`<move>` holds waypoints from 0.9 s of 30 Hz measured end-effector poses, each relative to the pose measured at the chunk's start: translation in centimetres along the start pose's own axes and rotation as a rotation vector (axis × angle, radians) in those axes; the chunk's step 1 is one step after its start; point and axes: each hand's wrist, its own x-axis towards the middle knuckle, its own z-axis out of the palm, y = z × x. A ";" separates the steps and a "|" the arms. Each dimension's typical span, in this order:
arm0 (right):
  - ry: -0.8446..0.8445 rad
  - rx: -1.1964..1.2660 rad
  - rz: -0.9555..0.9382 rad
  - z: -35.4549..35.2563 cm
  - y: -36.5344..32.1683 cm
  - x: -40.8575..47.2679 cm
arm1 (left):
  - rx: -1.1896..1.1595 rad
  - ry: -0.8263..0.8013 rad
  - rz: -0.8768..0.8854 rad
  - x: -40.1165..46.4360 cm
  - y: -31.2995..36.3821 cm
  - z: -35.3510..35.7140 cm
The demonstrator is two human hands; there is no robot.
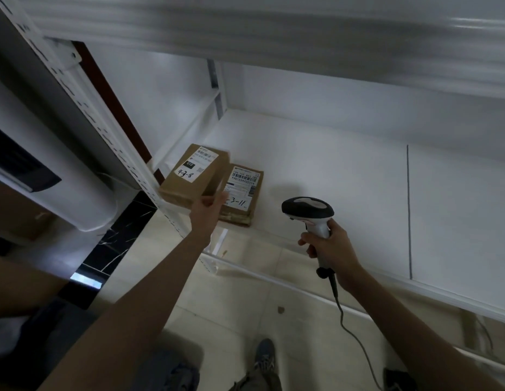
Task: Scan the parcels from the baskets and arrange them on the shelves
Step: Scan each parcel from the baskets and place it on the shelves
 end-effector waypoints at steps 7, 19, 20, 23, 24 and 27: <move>0.012 0.032 0.003 1.0 -0.1 0.9 | 0.384 0.247 0.425 -2.1 0.9 1.2; 0.015 0.047 0.002 0.8 0.7 1.1 | 1.799 -0.158 1.035 -1.8 -0.5 5.7; 0.016 0.049 0.000 0.7 0.7 1.2 | 1.828 -0.147 1.046 -1.6 -0.6 5.6; 0.017 0.059 -0.003 0.8 0.8 1.3 | 1.855 -0.138 1.039 -1.2 -0.6 5.3; 0.015 0.058 -0.003 0.8 0.8 1.3 | 1.861 -0.137 1.034 -1.0 -0.5 5.2; 0.008 0.060 -0.015 0.9 0.7 1.3 | 1.883 -0.132 1.009 -0.1 0.0 4.4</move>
